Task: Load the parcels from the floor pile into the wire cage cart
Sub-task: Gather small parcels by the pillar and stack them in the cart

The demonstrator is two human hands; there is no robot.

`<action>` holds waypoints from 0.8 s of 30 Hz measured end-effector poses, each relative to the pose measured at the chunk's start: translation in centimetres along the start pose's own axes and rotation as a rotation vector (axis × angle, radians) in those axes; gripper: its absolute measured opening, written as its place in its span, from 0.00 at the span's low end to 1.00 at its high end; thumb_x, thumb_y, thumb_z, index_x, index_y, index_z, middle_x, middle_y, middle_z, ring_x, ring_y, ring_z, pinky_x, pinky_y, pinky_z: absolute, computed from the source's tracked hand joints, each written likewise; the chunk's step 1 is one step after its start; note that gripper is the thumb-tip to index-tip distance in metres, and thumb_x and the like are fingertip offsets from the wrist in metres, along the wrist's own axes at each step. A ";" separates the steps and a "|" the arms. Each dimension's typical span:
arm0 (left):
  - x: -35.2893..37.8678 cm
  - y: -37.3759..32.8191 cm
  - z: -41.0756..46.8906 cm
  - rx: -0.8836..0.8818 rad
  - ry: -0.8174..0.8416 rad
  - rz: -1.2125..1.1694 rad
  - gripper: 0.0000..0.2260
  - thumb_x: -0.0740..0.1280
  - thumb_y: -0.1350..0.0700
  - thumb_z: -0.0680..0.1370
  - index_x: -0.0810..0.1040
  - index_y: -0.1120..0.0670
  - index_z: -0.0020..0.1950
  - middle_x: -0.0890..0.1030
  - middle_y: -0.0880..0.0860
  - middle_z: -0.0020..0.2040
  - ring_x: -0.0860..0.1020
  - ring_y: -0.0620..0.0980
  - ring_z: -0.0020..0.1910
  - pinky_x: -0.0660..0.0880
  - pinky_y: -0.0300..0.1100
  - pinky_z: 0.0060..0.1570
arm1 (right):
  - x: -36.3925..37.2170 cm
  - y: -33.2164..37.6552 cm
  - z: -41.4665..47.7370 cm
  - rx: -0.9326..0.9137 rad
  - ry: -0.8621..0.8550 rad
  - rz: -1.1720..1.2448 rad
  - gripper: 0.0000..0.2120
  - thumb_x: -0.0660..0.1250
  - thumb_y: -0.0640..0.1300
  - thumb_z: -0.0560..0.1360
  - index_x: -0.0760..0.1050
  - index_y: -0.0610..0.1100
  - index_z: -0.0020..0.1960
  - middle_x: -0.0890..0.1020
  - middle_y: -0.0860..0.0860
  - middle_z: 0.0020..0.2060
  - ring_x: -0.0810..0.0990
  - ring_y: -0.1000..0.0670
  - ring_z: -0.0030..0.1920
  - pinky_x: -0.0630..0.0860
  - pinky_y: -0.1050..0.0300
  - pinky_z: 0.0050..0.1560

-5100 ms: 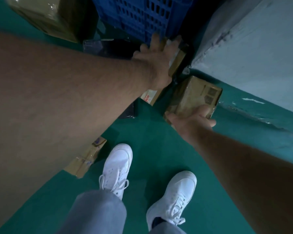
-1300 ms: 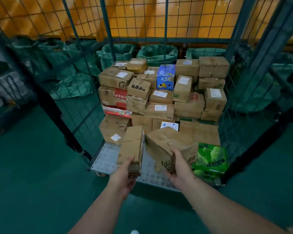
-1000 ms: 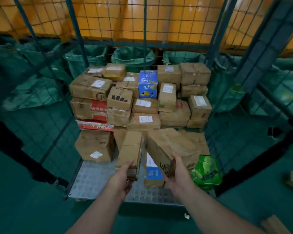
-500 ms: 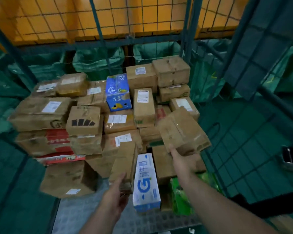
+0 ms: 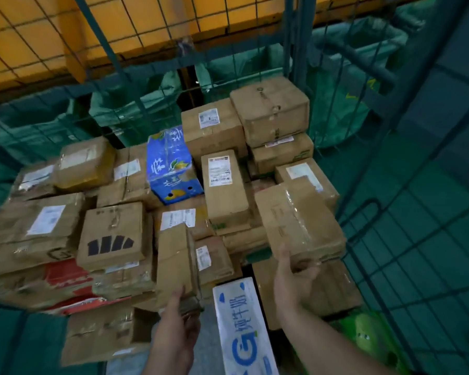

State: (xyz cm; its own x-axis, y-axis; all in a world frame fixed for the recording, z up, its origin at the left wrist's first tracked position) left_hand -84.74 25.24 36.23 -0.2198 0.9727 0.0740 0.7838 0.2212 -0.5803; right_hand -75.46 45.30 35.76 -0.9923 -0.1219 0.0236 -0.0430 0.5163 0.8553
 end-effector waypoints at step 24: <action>-0.1 -4.6 5.8 -0.021 0.085 0.149 0.31 0.81 0.44 0.67 0.78 0.57 0.65 0.86 0.61 0.46 0.82 0.55 0.35 0.80 0.45 0.35 | 10.3 0.1 6.2 0.474 0.314 -0.060 0.49 0.60 0.83 0.62 0.60 0.62 0.77 0.72 0.46 0.73 0.74 0.38 0.70 0.71 0.27 0.64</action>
State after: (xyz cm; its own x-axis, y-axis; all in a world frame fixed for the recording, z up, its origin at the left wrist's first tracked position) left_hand -91.68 23.71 34.19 -0.0511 0.9971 0.0568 0.8162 0.0745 -0.5730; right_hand -86.44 49.34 32.89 -0.9075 -0.3713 0.1965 -0.2176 0.8156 0.5361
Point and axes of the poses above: each hand's wrist, its own z-axis towards the middle knuckle, its own x-axis out of the palm, y = z × x, the point moved 1 cm from there along z, towards the middle knuckle
